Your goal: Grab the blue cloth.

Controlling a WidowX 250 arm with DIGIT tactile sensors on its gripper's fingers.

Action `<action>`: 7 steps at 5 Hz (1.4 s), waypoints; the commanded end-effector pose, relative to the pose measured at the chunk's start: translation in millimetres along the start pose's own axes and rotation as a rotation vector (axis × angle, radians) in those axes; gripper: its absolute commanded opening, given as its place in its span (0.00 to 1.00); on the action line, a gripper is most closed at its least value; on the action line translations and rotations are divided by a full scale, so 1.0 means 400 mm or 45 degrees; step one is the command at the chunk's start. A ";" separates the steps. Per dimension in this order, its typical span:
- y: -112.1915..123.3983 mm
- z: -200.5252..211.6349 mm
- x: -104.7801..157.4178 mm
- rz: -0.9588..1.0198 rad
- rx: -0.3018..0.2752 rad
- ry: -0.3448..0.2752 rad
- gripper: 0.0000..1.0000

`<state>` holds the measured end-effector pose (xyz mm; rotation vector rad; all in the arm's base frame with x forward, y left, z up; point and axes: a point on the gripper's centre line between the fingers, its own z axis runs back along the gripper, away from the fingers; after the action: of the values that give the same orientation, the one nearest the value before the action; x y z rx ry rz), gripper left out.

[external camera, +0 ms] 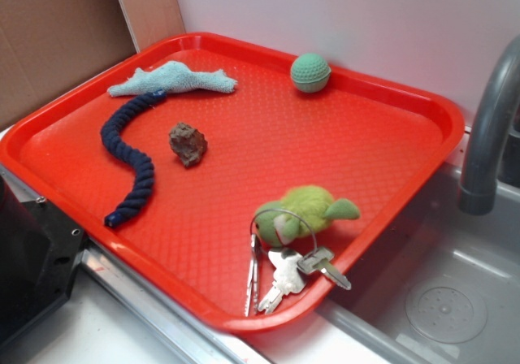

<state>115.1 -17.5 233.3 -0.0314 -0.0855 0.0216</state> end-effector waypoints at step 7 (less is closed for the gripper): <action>0.320 -0.410 0.321 -0.718 0.373 0.060 1.00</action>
<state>243.9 103.7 62.0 0.2543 0.0019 -0.5501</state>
